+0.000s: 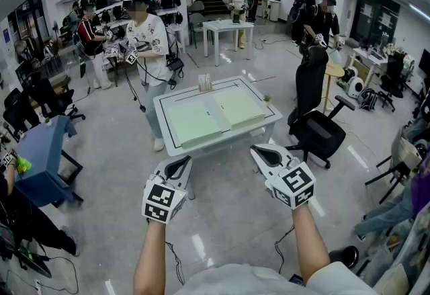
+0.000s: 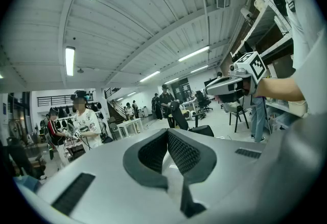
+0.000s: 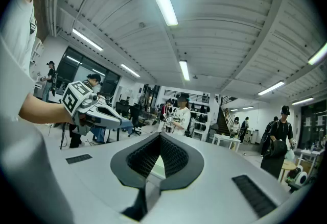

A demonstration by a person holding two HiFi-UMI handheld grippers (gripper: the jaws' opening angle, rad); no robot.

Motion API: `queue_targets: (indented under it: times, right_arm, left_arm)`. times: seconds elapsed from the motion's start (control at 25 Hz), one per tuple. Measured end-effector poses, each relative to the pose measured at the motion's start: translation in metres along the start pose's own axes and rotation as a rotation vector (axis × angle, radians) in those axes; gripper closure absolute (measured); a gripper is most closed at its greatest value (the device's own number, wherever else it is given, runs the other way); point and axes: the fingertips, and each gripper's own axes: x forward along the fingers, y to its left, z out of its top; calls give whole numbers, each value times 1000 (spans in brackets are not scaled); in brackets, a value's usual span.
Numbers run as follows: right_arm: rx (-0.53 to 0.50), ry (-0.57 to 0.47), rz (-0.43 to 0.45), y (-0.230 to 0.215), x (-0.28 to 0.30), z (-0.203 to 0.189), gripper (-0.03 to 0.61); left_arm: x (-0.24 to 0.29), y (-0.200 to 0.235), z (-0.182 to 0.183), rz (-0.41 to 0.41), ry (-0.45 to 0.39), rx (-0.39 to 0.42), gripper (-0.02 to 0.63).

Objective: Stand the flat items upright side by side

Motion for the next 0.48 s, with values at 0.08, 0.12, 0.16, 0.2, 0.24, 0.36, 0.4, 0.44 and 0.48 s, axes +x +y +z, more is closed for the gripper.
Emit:
queue_targets:
  times: [0.08, 0.12, 0.16, 0.2, 0.24, 0.36, 0.4, 0.44, 0.48]
  right_arm:
    - [-5, 2, -5, -3, 3, -2, 552]
    - [-6, 3, -7, -5, 4, -3, 551]
    - [-8, 3, -9, -5, 6, -3, 552]
    - [-9, 3, -11, -5, 9, -3, 552]
    - [-9, 0, -11, -5, 11, -3, 552]
    - [19, -18, -13, -2, 17, -3, 551]
    - [31, -18, -13, -1, 18, -5, 551]
    - [39, -13, -10, 0, 21, -8, 551]
    - [39, -3, -1, 3, 24, -12, 551]
  left_arm:
    - [5, 2, -1, 1, -8, 11, 594]
    - [7, 5, 0, 4, -13, 16, 594]
    - [9, 7, 0, 8, -21, 20, 594]
    - [9, 10, -1, 11, -28, 24, 594]
    - [9, 14, -1, 13, -33, 26, 594]
    - [8, 21, -3, 25, -37, 22, 594]
    - [9, 22, -5, 21, -42, 22, 594]
    - [10, 21, -8, 15, -42, 24, 594]
    - [11, 22, -13, 9, -37, 26, 594]
